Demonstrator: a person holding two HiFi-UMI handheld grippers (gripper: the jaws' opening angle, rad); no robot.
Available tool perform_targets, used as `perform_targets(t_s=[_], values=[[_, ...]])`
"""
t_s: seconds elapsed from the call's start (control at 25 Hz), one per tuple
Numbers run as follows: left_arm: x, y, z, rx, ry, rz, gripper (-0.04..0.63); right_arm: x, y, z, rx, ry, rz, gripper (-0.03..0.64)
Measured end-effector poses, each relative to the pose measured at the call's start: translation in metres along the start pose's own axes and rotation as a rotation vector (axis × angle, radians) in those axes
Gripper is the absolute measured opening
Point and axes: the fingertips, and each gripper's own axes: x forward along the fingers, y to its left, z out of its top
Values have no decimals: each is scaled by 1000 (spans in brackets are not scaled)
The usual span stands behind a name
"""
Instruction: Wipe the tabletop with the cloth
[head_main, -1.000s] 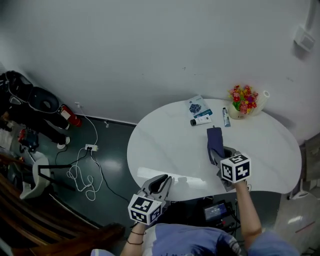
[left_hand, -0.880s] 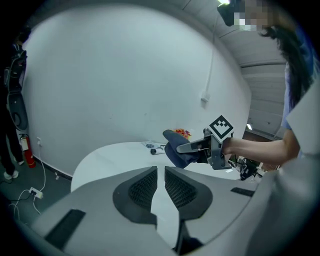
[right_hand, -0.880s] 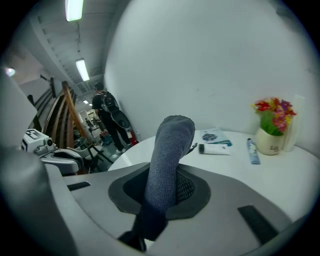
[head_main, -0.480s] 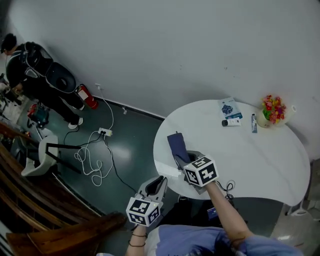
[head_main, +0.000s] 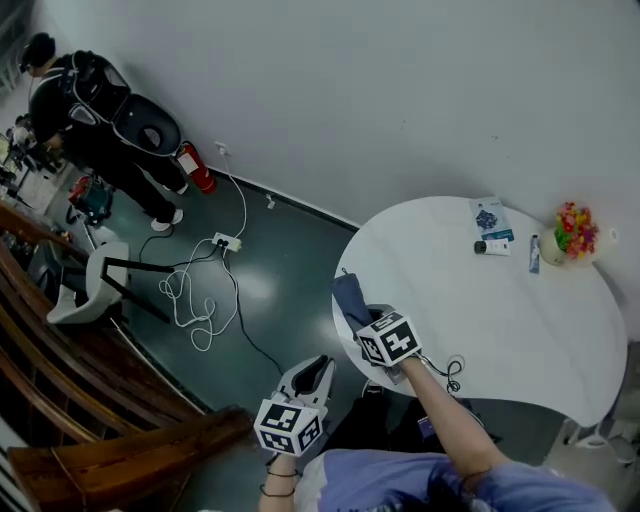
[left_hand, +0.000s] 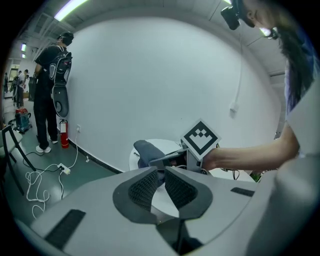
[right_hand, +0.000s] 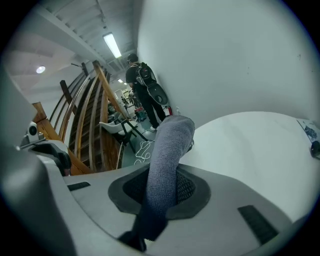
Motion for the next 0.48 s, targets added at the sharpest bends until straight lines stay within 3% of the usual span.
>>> perform_targets(t_s=[0.24, 0.48], values=[[24, -20, 12, 40, 3, -73, 41, -25, -37, -27, 66, 19, -72, 69], [62, -72, 27, 108, 10, -181, 41, -71, -89, -57, 119, 7, -148, 69]])
